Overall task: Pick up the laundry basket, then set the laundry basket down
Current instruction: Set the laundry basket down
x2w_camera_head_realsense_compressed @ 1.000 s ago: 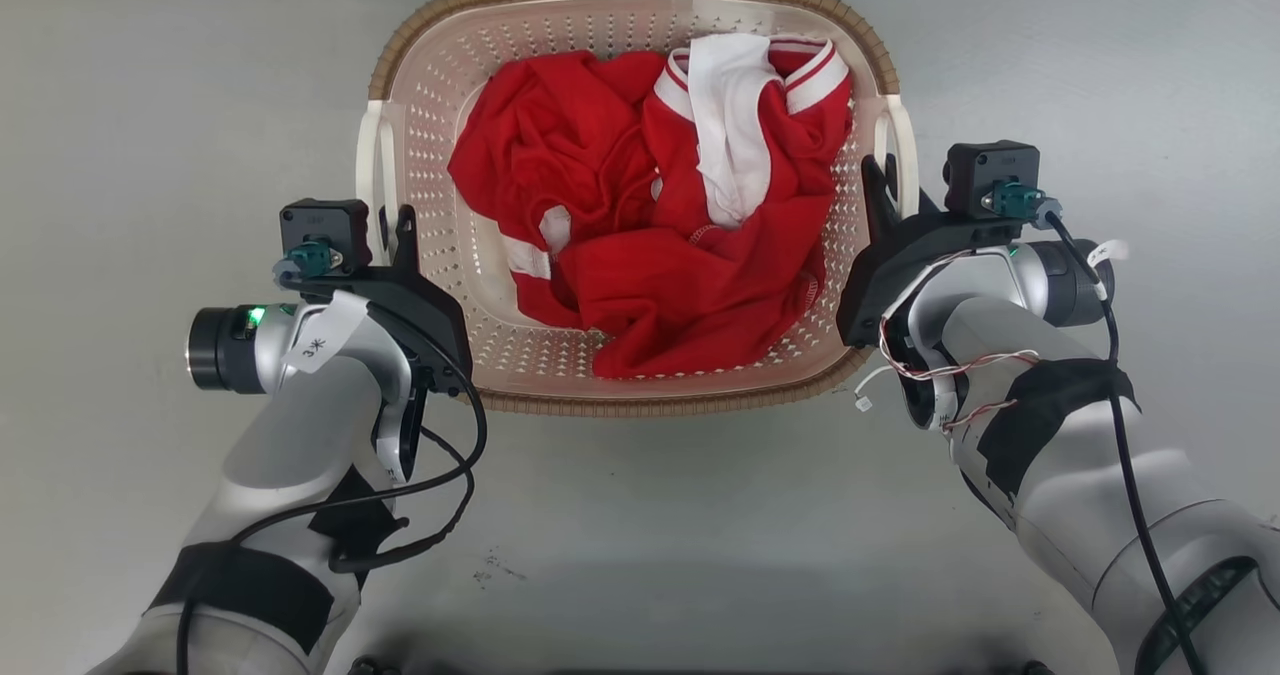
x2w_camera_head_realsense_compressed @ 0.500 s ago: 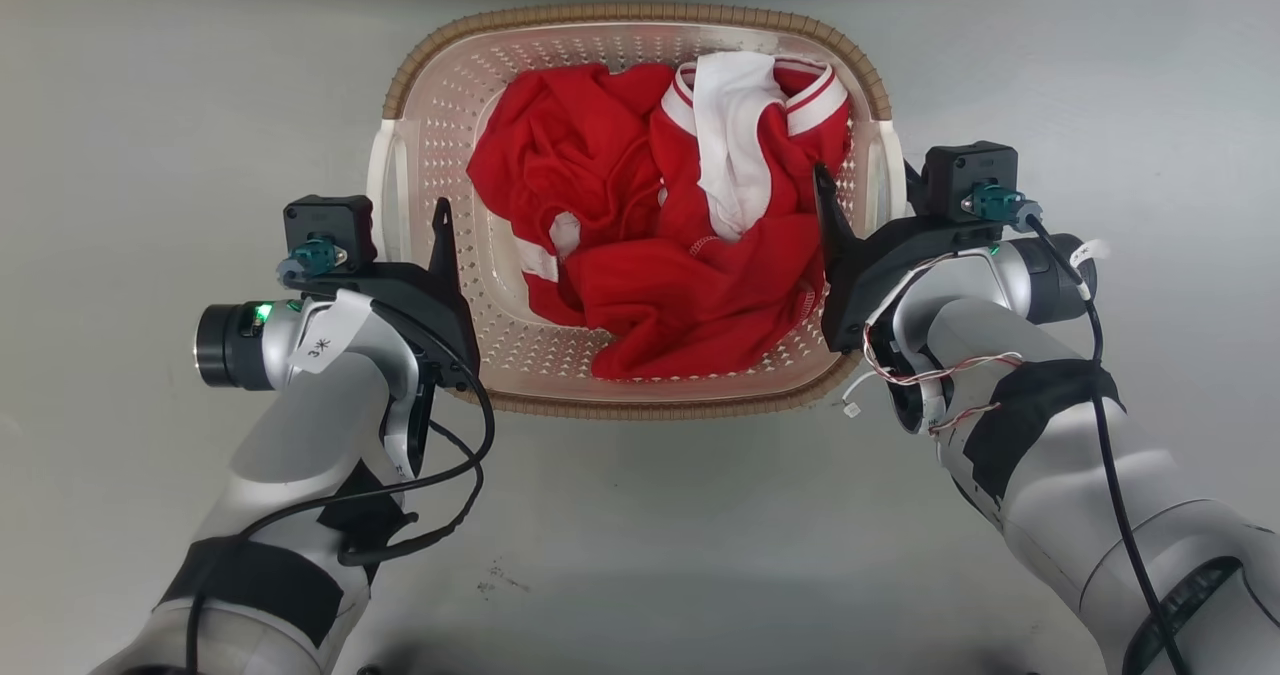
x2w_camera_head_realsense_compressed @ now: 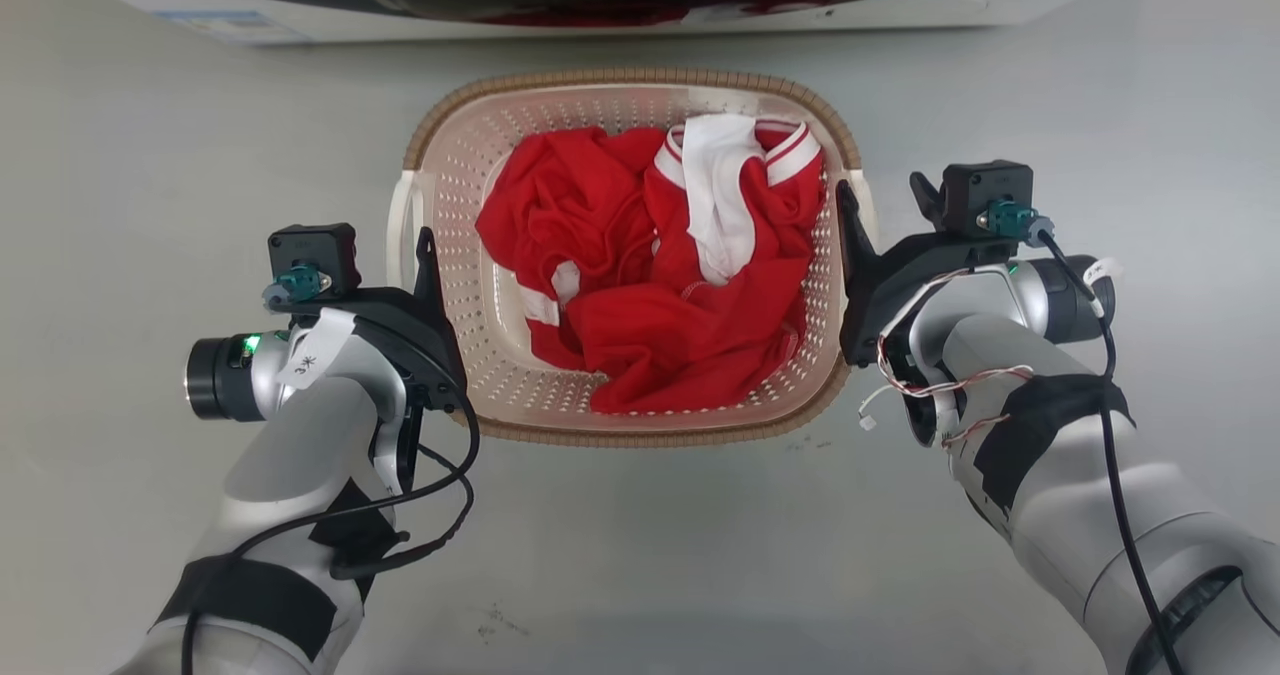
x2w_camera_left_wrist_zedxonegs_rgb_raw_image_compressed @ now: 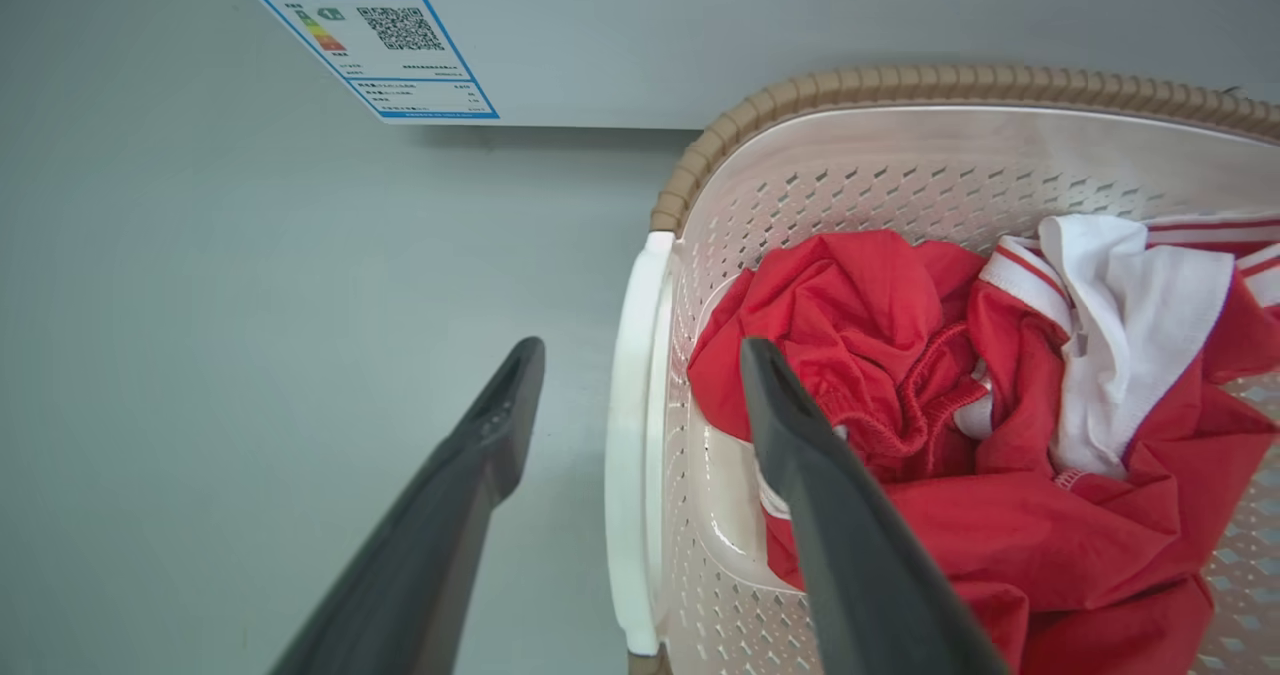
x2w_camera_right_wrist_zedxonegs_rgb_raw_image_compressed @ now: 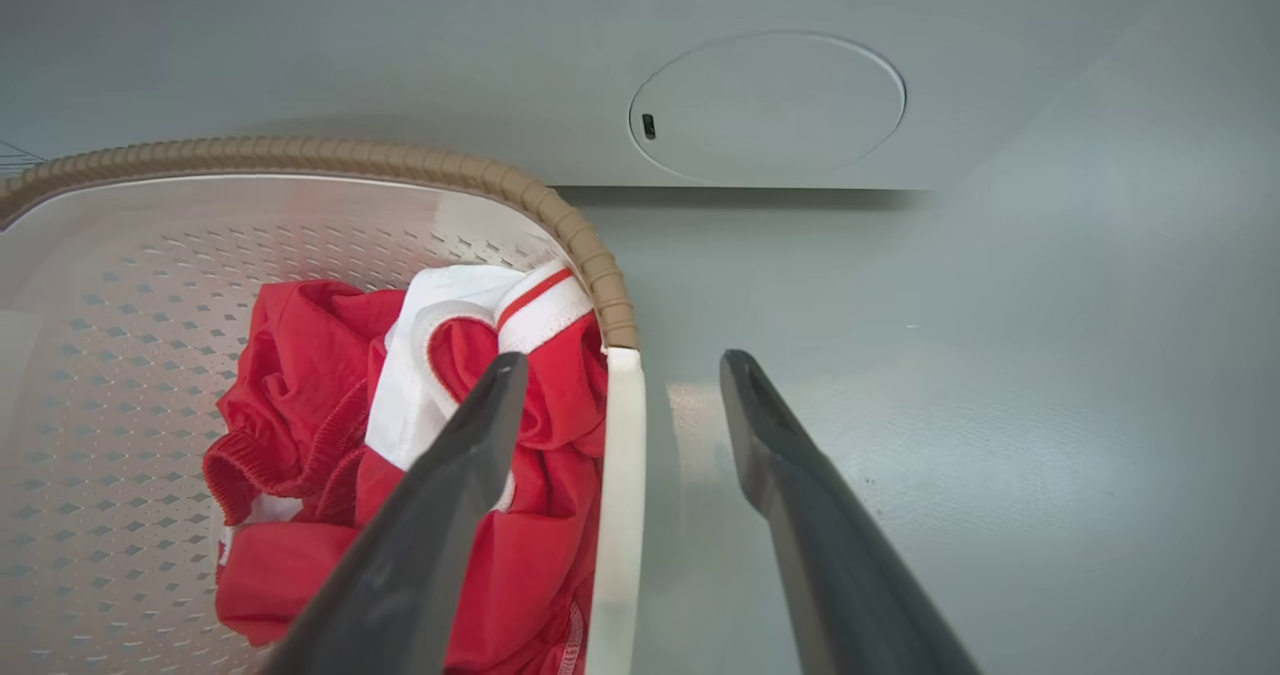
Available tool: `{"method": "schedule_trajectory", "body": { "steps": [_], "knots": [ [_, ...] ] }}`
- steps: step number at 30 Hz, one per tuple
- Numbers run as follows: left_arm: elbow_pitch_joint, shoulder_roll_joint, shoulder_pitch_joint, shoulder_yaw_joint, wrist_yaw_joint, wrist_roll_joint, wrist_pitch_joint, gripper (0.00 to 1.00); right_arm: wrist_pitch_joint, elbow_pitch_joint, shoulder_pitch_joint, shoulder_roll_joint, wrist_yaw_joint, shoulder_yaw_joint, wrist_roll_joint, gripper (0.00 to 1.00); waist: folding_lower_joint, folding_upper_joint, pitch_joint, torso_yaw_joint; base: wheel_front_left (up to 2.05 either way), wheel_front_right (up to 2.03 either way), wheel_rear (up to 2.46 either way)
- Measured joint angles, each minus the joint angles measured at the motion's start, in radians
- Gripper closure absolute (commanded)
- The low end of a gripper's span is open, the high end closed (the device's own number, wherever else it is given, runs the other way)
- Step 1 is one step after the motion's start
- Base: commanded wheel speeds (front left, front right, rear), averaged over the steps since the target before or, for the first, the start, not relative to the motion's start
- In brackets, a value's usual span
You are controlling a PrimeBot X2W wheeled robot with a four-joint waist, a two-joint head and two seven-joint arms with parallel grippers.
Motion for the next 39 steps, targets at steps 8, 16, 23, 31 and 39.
{"method": "schedule_trajectory", "body": {
  "steps": [8, 16, 23, 31, 39],
  "knots": [
    [0.001, 0.001, 0.047, 0.007, -0.014, -0.003, 0.000, 0.00, 0.000, -0.016, 0.038, 0.001, 0.000, -0.022, 0.002, 0.00, 0.0000, 0.0000, -0.088, -0.007, 0.00, 0.00, 0.00],
    [-0.040, 0.028, 0.119, 0.026, -0.026, -0.002, 0.000, 0.00, 0.000, -0.042, 0.089, 0.001, 0.000, -0.064, -0.007, 0.00, -0.0001, 0.0000, -0.197, -0.013, 0.00, 0.00, 0.00],
    [-0.125, 0.044, 0.188, 0.054, -0.025, 0.004, 0.000, 0.00, 0.000, -0.079, 0.163, 0.001, 0.000, -0.119, -0.025, 0.00, -0.0001, -0.0001, -0.298, -0.016, 0.00, 0.00, 0.00],
    [-0.246, 0.057, 0.296, 0.081, -0.021, 0.043, 0.000, 0.00, 0.000, -0.146, 0.253, -0.004, 0.000, -0.198, -0.052, 0.00, -0.0002, -0.0002, -0.402, -0.017, 0.00, 0.00, 0.00],
    [-0.394, 0.091, 0.475, 0.106, 0.001, 0.112, 0.000, 0.00, 0.000, -0.253, 0.390, -0.019, 0.000, -0.290, -0.116, 0.00, -0.0002, -0.0002, -0.523, -0.019, 0.00, 0.00, 0.00]
  ]
}}
